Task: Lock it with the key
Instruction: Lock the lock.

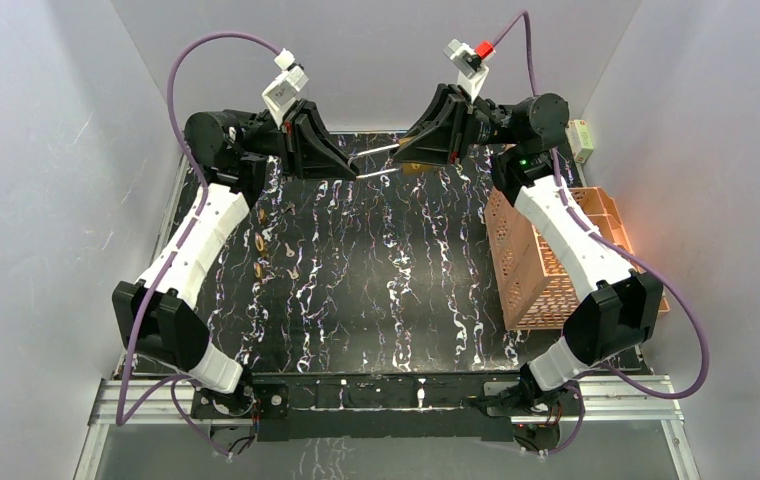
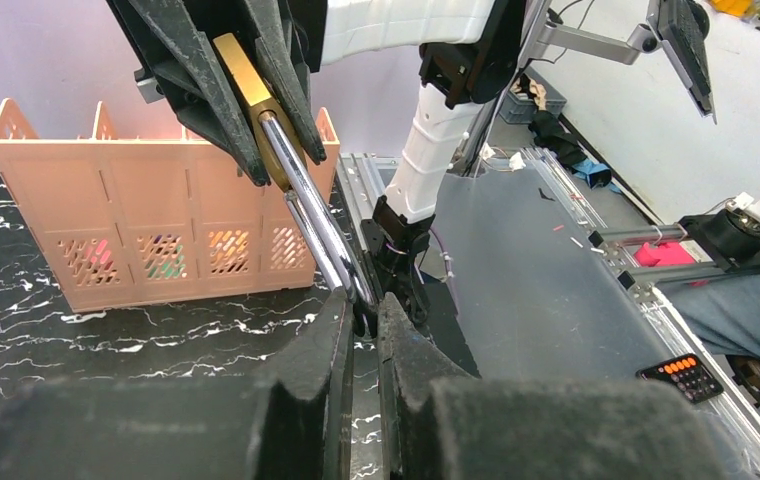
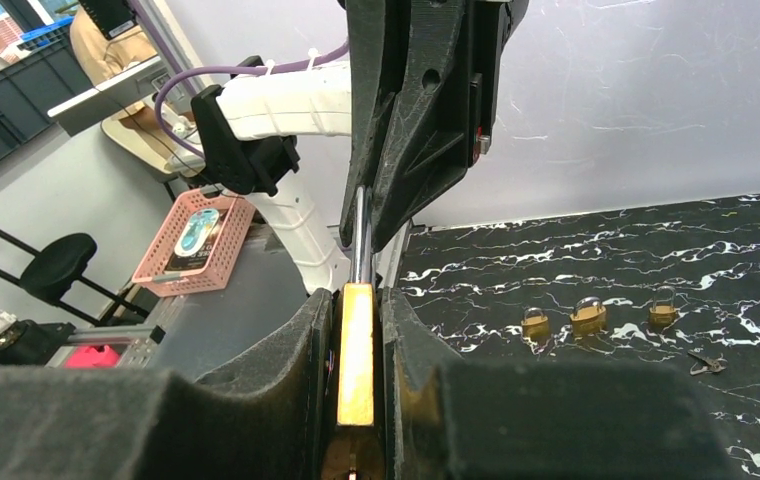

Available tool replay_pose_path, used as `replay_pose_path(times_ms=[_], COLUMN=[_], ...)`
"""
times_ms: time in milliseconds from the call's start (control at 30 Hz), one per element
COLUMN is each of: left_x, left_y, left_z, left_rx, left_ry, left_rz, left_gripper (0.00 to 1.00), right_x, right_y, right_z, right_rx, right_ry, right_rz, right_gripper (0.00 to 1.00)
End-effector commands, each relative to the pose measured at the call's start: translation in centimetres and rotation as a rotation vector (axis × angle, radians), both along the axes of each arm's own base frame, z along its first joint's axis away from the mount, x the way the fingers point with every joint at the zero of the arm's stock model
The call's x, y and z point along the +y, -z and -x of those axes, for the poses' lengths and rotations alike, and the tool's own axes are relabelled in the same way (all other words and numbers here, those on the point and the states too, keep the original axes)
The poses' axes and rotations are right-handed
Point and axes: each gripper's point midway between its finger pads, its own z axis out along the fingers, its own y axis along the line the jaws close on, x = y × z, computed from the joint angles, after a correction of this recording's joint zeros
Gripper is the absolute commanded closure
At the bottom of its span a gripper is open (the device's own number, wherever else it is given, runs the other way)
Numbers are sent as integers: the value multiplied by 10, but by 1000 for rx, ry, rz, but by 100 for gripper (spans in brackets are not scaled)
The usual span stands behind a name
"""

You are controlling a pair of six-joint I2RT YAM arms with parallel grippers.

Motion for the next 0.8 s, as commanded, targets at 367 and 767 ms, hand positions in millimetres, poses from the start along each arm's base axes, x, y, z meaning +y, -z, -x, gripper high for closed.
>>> replay_pose_path(times_ms=[367, 767], left_x=[-23, -61], left_y=[-16, -25], left_z=[19, -35], left_rx=[-49, 97], left_ry=[65, -104], left_rz=[53, 234], left_gripper=[100, 100], right_x=[13, 85], right_y=[-28, -14], right_z=[8, 47], right_rx=[-101, -59], right_ry=[29, -41], right_rz=[-130, -259], right_gripper=[100, 100])
